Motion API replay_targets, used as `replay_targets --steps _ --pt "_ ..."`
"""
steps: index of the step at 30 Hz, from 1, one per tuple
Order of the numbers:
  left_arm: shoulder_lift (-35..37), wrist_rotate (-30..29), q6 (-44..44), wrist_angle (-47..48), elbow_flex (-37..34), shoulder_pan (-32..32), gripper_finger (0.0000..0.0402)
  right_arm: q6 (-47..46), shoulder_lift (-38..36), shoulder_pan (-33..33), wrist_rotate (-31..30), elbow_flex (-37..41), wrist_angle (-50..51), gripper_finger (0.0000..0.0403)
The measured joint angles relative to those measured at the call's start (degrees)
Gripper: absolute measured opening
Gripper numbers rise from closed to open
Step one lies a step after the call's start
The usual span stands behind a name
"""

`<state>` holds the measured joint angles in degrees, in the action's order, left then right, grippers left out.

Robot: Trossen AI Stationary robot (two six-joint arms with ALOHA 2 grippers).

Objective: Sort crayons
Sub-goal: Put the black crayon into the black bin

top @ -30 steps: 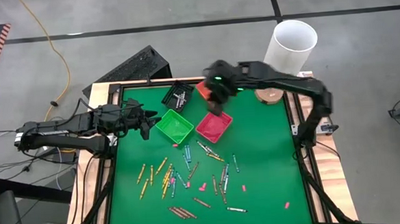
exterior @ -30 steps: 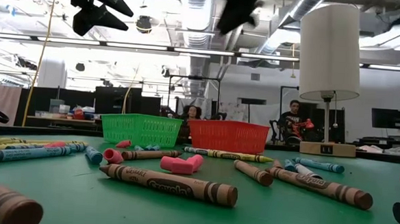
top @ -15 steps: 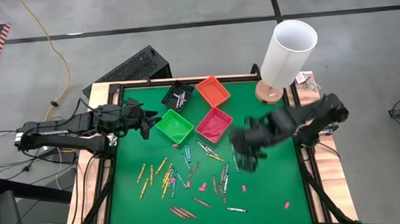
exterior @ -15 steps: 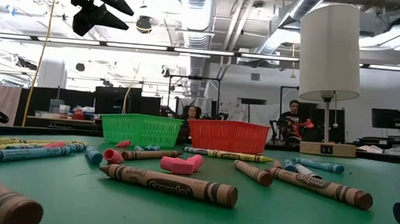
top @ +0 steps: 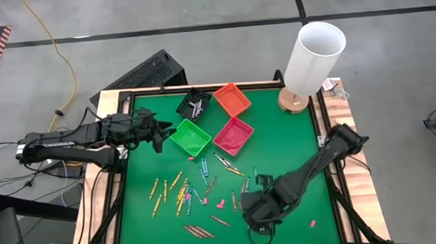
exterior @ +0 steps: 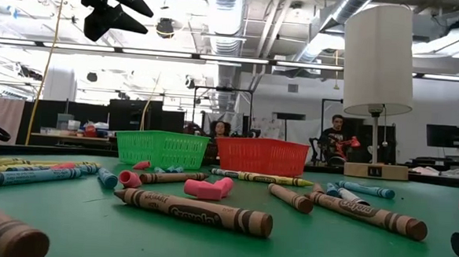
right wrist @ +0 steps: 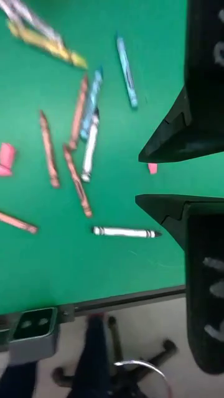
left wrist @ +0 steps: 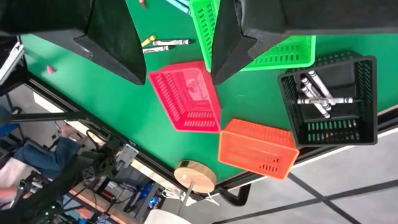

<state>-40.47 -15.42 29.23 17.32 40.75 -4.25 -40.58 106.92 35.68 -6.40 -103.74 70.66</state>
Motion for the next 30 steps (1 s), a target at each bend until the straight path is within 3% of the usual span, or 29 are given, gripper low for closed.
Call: replay_targets --steps 4,14,22,27,30 --pt "0.00 1.63 -0.05 0.00 0.00 0.00 0.0171 -0.13 4.25 0.24 3.73 0.00 -3.17 0.0087" --pt "-0.02 3.21 -1.57 0.26 0.00 0.02 0.0171 -4.94 8.73 2.61 2.67 0.12 -11.56 0.0087" --pt "0.00 4.26 -3.52 0.37 0.00 0.00 0.0172 -17.03 8.43 2.60 2.48 9.58 -21.57 0.0089" --pt "0.00 4.56 -3.42 0.34 0.00 0.01 0.0185 -17.72 8.43 3.08 3.79 14.73 -30.04 0.0114" --pt "0.00 4.62 -2.71 0.33 0.00 0.00 0.0194 -17.38 8.41 3.58 3.74 16.15 -29.84 0.0142"
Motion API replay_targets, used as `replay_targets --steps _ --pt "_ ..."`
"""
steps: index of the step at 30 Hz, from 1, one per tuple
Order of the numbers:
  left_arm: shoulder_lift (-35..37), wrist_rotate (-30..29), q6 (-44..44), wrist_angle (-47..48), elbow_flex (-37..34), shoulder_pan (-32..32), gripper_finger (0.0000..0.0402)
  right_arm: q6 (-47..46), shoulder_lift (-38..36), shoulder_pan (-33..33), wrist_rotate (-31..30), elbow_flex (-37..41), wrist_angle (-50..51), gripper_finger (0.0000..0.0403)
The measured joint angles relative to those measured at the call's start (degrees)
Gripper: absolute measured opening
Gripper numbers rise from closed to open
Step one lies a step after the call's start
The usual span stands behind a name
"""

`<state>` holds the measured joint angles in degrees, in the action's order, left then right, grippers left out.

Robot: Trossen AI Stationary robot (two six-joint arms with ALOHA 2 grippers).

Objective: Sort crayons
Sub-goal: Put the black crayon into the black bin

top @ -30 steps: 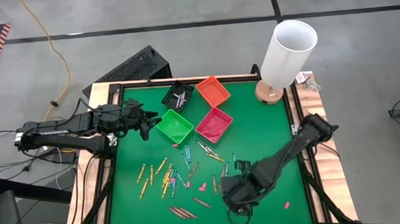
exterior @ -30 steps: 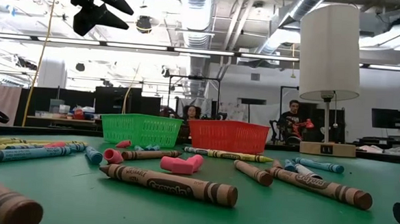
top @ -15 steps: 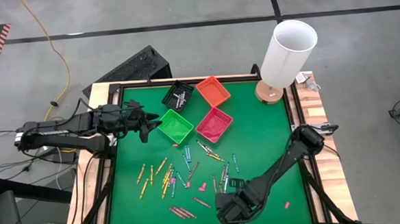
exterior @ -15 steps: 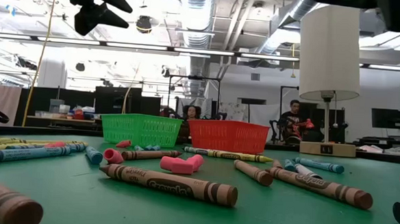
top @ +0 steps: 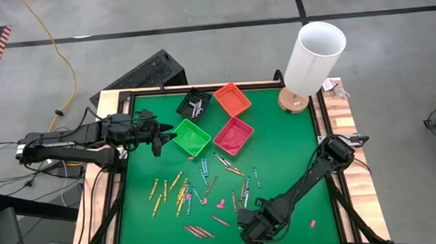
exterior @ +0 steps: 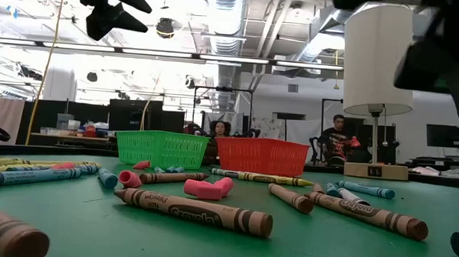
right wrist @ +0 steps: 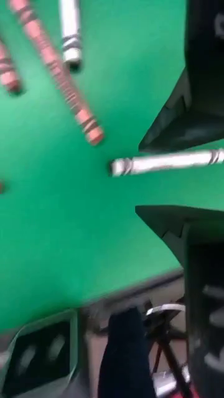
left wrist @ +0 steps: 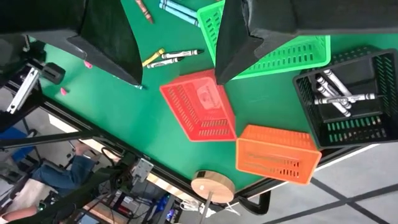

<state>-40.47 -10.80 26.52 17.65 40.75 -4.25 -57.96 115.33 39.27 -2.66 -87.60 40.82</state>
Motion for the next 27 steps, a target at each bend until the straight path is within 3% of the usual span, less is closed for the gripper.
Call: replay_targets --steps 6,10,15,27 --pt "0.00 -1.94 0.20 0.02 0.00 0.01 0.0204 4.32 0.00 1.07 -0.20 1.60 0.67 0.0199" --pt "0.00 -3.22 0.73 0.04 0.00 0.00 0.0204 8.74 0.00 1.68 -0.69 1.73 0.92 0.0211" --pt "-0.02 -3.50 1.26 0.02 0.00 0.00 0.0204 11.90 0.00 1.75 -0.89 3.56 -2.14 0.0197" --pt "-0.02 -3.39 1.81 0.69 0.00 0.01 0.0204 6.98 -0.34 0.68 1.03 8.99 -7.15 0.0150"
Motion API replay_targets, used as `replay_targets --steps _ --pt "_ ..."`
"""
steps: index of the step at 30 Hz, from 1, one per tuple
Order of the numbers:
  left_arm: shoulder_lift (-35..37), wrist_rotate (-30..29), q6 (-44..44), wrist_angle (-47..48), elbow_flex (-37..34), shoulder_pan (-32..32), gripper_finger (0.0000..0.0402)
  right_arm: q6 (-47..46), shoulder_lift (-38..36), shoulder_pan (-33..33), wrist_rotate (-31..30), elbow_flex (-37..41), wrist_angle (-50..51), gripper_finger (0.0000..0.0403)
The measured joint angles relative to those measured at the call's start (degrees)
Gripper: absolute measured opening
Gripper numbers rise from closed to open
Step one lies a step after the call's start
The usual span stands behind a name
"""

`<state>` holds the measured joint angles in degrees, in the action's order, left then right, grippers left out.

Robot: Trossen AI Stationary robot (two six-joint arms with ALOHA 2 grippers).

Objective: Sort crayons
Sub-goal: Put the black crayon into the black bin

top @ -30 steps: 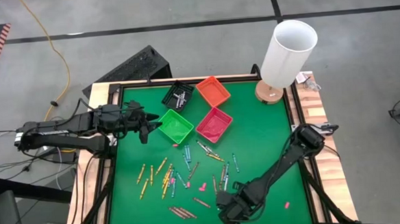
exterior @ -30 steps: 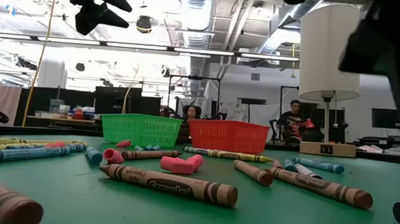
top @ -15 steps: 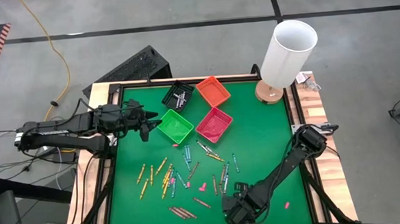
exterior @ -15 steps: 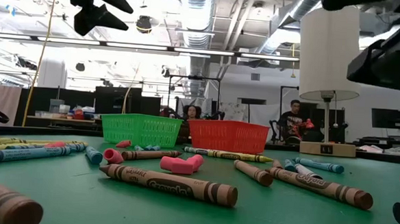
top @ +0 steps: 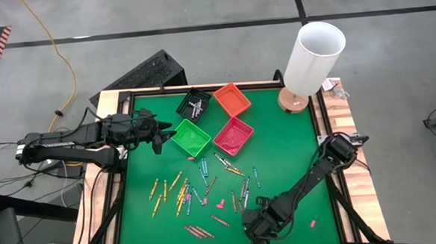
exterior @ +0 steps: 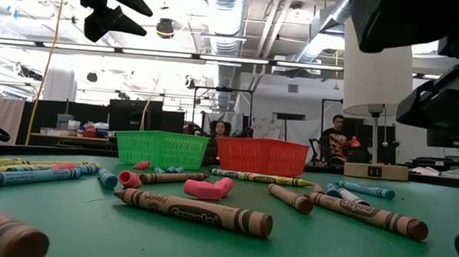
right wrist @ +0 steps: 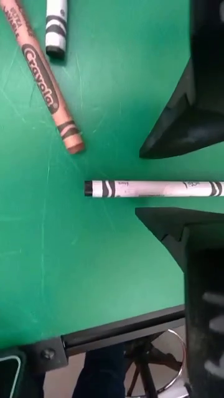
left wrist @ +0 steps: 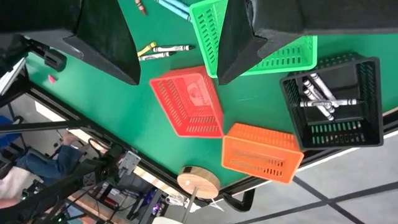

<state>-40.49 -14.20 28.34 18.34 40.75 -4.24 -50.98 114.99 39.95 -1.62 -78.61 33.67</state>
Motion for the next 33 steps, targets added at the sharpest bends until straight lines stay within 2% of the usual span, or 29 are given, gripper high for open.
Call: replay_targets --steps 14,26,33 --pt "0.00 0.07 -1.09 1.84 0.00 0.00 0.0204 -0.16 0.25 -1.11 1.59 0.05 1.73 0.0007" --pt "0.02 0.17 -1.11 1.75 0.00 -0.01 0.0204 -0.09 0.04 -1.49 2.13 -5.99 9.66 0.0002" --pt "0.02 0.15 -1.11 1.80 0.00 0.00 0.0204 0.30 -5.06 -3.20 2.15 -7.26 11.75 0.0001"
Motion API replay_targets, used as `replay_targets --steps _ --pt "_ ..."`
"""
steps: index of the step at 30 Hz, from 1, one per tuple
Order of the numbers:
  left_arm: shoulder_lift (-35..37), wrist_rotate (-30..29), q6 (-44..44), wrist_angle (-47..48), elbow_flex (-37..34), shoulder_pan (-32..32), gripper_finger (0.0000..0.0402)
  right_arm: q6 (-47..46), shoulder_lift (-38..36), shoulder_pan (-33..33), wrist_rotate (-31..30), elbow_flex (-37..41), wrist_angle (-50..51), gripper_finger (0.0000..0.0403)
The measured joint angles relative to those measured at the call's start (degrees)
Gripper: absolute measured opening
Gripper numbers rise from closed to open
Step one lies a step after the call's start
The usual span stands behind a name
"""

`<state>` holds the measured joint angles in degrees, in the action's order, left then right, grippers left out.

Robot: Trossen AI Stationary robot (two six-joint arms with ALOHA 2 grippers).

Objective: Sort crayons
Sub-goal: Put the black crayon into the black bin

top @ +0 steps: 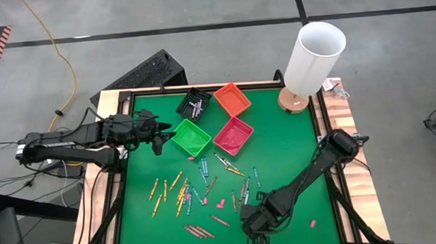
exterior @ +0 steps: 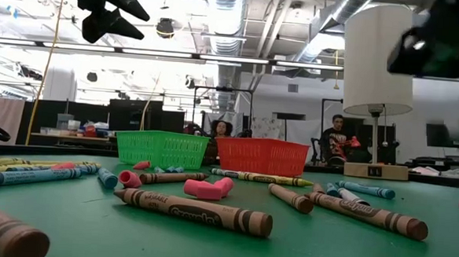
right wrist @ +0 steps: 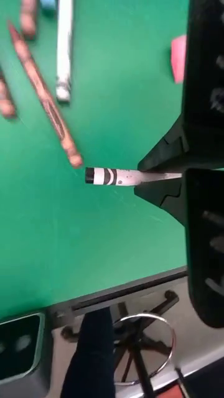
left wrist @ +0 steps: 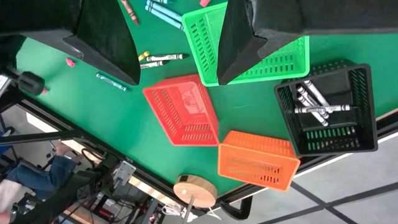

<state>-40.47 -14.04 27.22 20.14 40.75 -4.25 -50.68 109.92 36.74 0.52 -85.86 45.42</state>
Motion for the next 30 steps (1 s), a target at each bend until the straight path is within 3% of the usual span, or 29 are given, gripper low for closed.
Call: replay_targets --steps 8,17,30 --pt "0.00 -0.02 -0.02 -0.06 0.00 0.00 0.0204 6.95 -8.12 -8.75 -0.46 -0.07 4.57 0.0000" --pt "0.00 -0.13 0.00 -0.06 0.00 0.02 0.0204 10.18 -11.73 -24.65 -3.66 -0.11 3.88 0.0000" --pt "0.00 -0.28 0.90 -0.15 0.00 -0.01 0.0204 13.46 -9.26 -43.98 -8.38 -0.16 -22.12 0.0000"
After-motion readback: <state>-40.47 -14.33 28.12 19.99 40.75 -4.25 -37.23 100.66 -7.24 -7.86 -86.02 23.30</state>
